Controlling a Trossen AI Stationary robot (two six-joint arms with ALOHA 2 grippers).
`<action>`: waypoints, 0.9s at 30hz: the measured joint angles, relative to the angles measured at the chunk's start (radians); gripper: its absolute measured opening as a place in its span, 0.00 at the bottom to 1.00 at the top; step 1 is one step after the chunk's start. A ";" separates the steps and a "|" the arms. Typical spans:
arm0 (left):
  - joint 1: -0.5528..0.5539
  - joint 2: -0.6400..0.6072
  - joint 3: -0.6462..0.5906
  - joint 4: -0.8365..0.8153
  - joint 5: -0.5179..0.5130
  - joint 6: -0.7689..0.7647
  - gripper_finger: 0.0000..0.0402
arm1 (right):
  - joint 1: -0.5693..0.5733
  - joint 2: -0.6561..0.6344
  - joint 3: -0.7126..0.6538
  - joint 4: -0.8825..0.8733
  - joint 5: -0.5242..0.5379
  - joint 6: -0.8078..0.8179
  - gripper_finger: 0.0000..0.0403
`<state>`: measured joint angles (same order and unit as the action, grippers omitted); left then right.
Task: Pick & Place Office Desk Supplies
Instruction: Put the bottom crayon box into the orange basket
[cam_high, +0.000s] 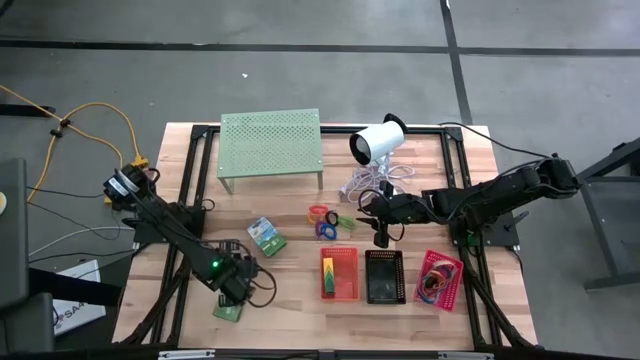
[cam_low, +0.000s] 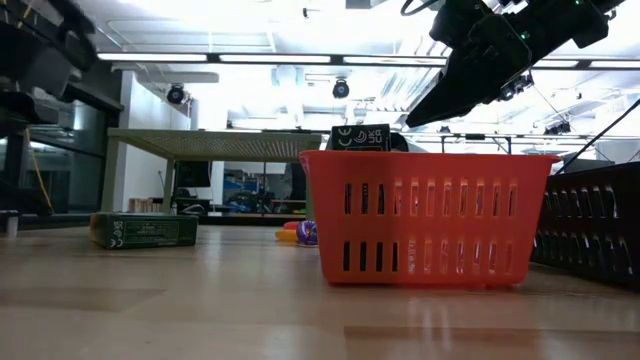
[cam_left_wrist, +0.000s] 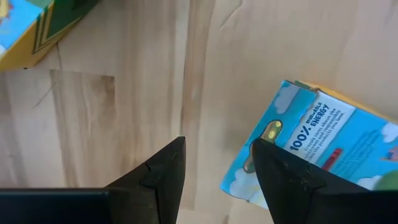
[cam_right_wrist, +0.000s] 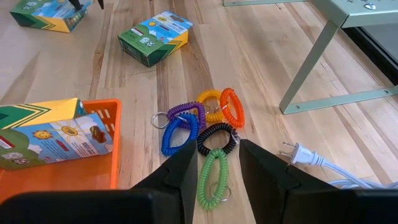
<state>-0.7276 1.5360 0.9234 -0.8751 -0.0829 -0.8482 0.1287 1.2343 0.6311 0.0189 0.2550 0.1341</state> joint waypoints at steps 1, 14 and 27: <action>0.006 -0.003 0.000 0.004 0.005 -0.001 0.44 | 0.000 0.000 0.000 0.000 0.000 0.000 0.27; 0.017 -0.002 -0.003 0.015 0.009 0.012 0.44 | 0.000 0.000 0.000 0.000 0.000 0.000 0.27; 0.017 -0.001 -0.039 0.056 0.026 0.018 0.44 | 0.000 0.000 0.000 0.000 0.000 0.000 0.27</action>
<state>-0.7105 1.5345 0.8848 -0.8192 -0.0566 -0.8304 0.1287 1.2343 0.6308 0.0187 0.2550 0.1344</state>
